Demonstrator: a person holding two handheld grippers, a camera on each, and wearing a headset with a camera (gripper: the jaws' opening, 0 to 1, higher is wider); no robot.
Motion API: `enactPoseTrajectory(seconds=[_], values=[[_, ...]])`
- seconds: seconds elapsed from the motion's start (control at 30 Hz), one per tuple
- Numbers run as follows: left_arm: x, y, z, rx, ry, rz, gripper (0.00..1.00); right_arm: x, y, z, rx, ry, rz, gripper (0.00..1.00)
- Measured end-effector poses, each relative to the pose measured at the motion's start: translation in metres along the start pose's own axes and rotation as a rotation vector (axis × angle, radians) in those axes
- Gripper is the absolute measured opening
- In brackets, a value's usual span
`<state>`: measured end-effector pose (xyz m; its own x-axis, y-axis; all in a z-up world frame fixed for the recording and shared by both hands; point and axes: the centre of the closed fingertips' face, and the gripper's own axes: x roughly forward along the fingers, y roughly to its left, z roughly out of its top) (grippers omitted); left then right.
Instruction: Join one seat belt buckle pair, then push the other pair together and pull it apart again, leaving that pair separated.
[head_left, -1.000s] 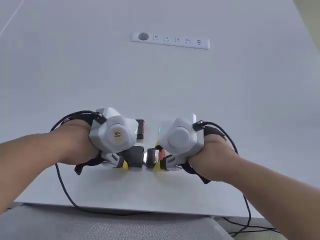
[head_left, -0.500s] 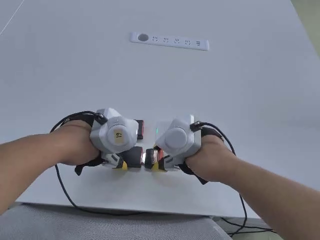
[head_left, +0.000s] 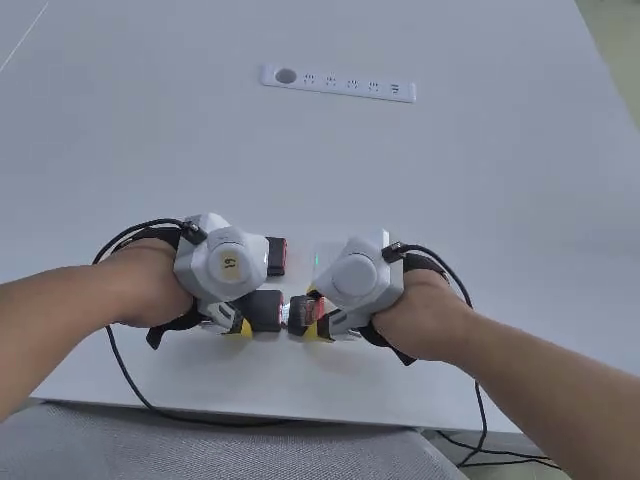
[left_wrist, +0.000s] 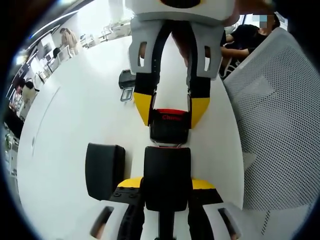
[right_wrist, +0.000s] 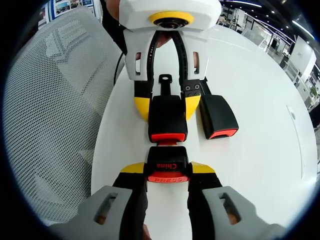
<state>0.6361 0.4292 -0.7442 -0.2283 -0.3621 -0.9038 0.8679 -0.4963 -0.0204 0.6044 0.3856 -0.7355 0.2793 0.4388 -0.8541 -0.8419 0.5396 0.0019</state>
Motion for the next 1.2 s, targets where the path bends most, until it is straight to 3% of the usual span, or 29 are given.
enactPoseTrajectory(seconds=[0.5, 1.0, 1.2], values=[[0.0, 0.0007, -0.0006, -0.003, -0.018, 0.001, 0.33, 0.0002, -0.0015, -0.0006, 0.012, 0.0, -0.005, 0.28], [-0.0001, 0.0017, -0.0002, -0.016, -0.034, 0.001, 0.34, -0.0001, -0.0009, 0.0008, 0.032, -0.035, -0.012, 0.3], [-0.0004, 0.0018, 0.0006, -0.038, -0.064, 0.007, 0.34, -0.0007, -0.0008, 0.0004, 0.036, -0.053, -0.015, 0.3]])
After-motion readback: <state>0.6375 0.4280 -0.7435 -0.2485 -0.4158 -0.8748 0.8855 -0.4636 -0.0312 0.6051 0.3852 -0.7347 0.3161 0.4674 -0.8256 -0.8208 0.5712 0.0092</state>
